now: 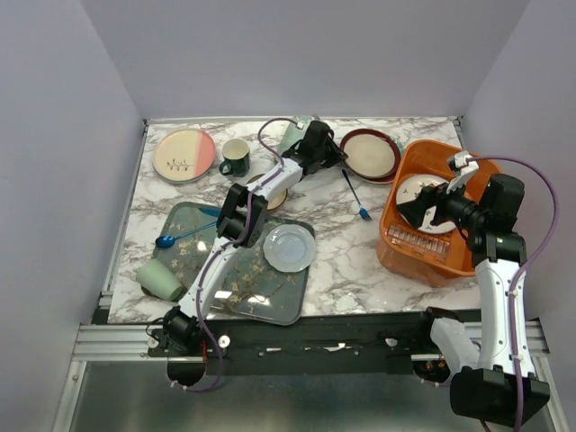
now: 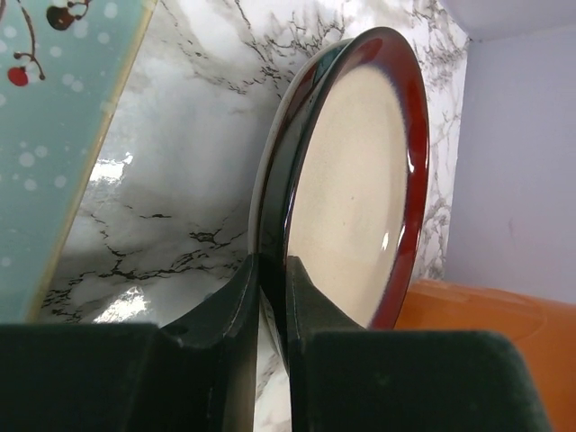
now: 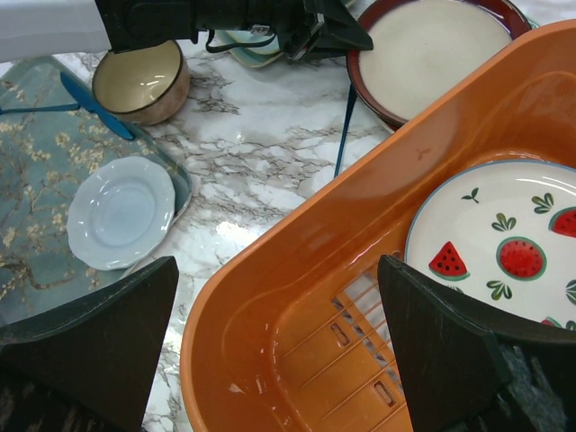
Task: Place the mixed dishes into the plastic bin
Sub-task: Pick up the plate at the center of the board.
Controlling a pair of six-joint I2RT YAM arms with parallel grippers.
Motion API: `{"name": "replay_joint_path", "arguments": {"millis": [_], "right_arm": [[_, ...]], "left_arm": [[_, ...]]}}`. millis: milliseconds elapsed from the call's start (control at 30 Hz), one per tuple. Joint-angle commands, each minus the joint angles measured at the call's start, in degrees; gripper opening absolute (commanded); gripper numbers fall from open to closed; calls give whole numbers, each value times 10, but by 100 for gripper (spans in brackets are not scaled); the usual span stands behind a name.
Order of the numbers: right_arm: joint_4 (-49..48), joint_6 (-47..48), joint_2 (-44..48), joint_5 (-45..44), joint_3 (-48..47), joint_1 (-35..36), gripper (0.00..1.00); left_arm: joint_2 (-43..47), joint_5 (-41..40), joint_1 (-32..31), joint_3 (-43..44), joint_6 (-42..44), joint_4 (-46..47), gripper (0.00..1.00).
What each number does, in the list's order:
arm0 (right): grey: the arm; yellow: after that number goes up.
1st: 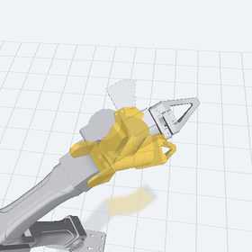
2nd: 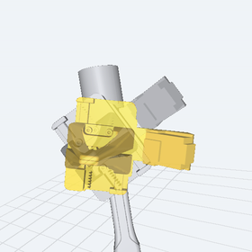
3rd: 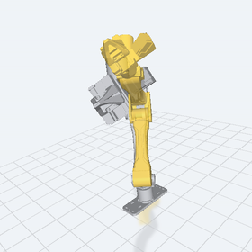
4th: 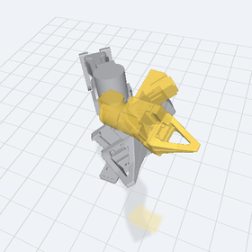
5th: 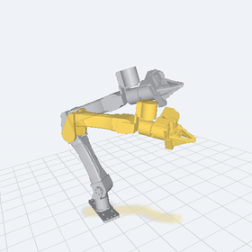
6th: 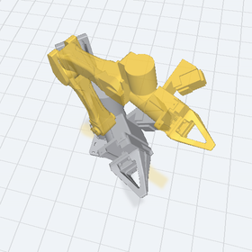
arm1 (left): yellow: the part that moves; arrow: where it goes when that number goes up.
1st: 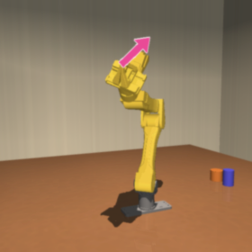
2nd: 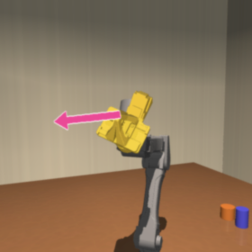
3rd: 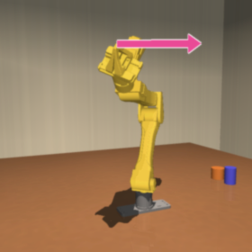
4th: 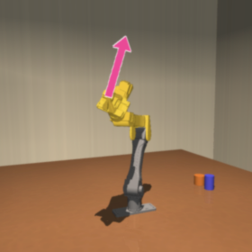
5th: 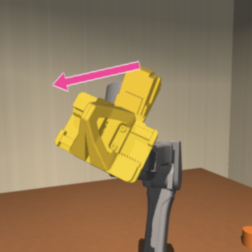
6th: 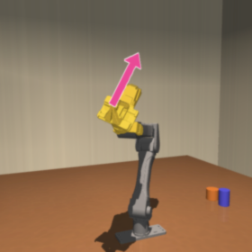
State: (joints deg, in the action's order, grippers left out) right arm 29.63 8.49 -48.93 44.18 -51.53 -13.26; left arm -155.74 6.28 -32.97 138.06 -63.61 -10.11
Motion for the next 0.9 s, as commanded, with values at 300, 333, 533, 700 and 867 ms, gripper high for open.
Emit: {"name": "replay_joint_path", "arguments": {"millis": [300, 333, 533, 700, 867], "right_arm": [[-9, -5, 10, -3, 6, -6, 100], [-9, -5, 9, -4, 6, -6, 100], [-10, -5, 9, -3, 6, -7, 100], [-9, -6, 10, -3, 6, -7, 100], [-10, -5, 10, -2, 6, -8, 100]], "left_arm": [[101, 51, 19, -89, 2, 85, 0], [105, 53, 19, -90, 2, 86, 0], [112, 64, 22, -92, 0, 90, 0], [120, 70, 25, -102, -5, 98, 0], [127, 76, 28, -105, -17, 112, 0]]}}
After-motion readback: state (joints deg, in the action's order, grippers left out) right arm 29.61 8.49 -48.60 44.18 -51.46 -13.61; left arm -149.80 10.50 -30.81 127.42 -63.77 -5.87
